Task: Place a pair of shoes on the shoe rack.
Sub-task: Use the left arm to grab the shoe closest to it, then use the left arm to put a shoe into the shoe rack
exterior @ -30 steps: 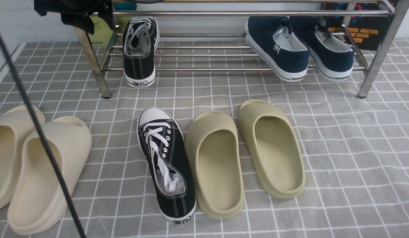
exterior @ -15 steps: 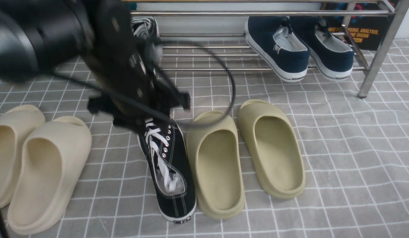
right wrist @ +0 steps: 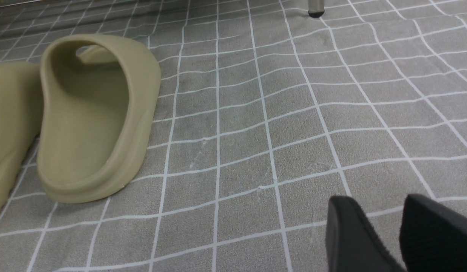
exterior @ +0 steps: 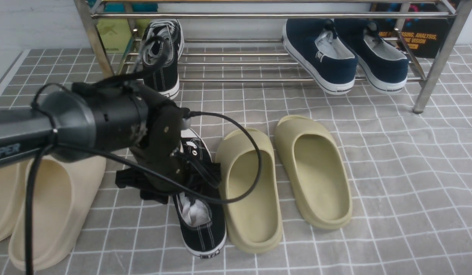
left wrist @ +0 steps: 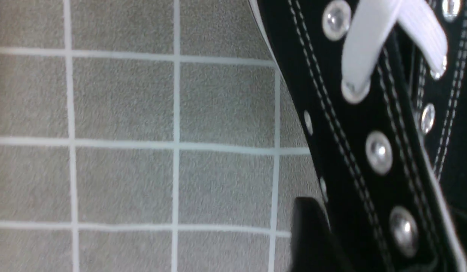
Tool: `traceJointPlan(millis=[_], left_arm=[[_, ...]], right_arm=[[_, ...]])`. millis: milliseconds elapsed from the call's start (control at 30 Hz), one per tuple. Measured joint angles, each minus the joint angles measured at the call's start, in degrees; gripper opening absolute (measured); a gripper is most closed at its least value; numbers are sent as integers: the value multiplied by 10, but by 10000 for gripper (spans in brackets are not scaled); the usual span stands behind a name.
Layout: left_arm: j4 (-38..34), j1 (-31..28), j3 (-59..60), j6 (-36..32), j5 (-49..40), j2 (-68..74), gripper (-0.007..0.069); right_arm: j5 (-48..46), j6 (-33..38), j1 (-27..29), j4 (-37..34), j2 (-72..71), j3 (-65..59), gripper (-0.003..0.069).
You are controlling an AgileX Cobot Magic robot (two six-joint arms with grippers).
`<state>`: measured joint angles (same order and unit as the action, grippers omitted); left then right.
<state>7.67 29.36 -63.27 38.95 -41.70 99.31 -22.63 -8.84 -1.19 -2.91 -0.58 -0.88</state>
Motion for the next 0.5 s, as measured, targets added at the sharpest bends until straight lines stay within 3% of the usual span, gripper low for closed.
traceJointPlan(millis=[100, 133, 167, 267, 500], left_arm=[[0, 2, 0, 0, 13, 13, 125], [0, 2, 0, 0, 13, 13, 113], [1, 2, 0, 0, 12, 13, 36], [1, 2, -5, -13, 1, 6, 36], [5, 1, -107, -94, -131, -43, 39]], right_arm=[[0, 0, 0, 0, 0, 0, 239], [0, 0, 0, 0, 0, 0, 239], [0, 0, 0, 0, 0, 0, 239], [0, 0, 0, 0, 0, 0, 239], [0, 0, 0, 0, 0, 0, 239]])
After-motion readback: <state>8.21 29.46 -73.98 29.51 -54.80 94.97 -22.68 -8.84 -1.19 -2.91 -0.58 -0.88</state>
